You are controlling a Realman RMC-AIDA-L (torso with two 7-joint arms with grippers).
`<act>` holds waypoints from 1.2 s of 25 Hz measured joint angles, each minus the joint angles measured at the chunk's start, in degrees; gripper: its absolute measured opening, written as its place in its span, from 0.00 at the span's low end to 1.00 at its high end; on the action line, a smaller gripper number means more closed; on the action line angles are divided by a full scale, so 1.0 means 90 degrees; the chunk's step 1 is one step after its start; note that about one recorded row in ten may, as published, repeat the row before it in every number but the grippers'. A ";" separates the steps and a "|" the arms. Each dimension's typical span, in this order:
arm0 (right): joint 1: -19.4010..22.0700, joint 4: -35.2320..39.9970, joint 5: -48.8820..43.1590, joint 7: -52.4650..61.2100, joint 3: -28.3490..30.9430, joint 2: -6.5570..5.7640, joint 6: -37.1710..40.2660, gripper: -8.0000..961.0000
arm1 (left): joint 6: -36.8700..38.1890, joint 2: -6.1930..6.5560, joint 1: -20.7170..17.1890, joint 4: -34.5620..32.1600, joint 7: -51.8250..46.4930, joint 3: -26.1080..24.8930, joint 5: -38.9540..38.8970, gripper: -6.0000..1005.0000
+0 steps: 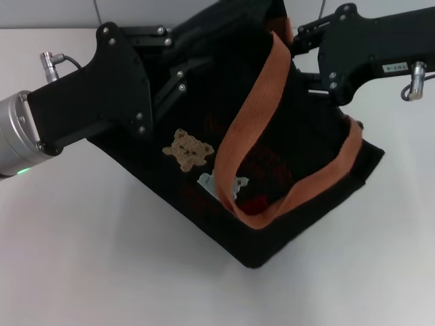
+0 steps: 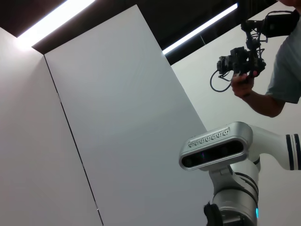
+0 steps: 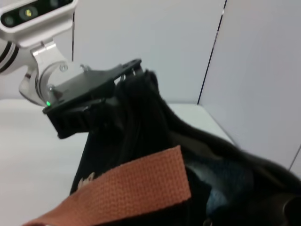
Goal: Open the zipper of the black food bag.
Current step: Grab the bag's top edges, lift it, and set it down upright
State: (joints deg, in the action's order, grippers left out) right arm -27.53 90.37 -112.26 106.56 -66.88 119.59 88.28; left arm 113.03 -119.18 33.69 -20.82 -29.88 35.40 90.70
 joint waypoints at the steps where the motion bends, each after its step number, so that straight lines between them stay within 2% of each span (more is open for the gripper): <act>1: 0.0000 0.0000 0.0000 0.0000 0.0000 0.0000 0.0000 0.37 | 0.0000 0.0000 0.0000 0.0000 0.0000 0.0000 0.0000 0.15; 10: 0.0100 -0.0060 0.0144 -0.0143 -0.0021 0.0001 -0.0115 0.37 | 0.0005 0.0000 0.0013 -0.0002 0.0000 0.0003 0.0000 0.15; 13: 0.0076 0.0014 0.0144 -0.0015 0.0100 -0.0027 0.0213 0.37 | 0.0006 0.0000 0.0015 -0.0002 0.0000 0.0003 0.0000 0.15; 15: 0.0002 0.0154 0.0104 0.0124 0.0429 -0.0040 0.0747 0.37 | 0.0006 0.0001 0.0016 -0.0002 0.0000 0.0002 0.0000 0.15; 20: 0.0044 0.0446 0.0092 0.0236 0.0860 -0.0044 0.1129 0.37 | 0.0006 0.0001 0.0025 -0.0002 -0.0003 0.0002 0.0000 0.15; 25: 0.0033 0.0486 0.0011 0.0317 0.1031 -0.0054 0.1369 0.37 | 0.0006 0.0001 0.0051 -0.0002 -0.0006 0.0033 0.0000 0.15; 30: 0.0031 0.0387 -0.0217 0.0287 0.0902 -0.0040 0.1253 0.37 | 0.0005 0.0001 0.0088 0.0006 -0.0009 0.0050 0.0000 0.15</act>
State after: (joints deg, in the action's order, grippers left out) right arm -27.25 93.85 -114.21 109.14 -58.76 119.24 99.56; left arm 113.08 -119.18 34.49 -20.76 -29.96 35.85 90.70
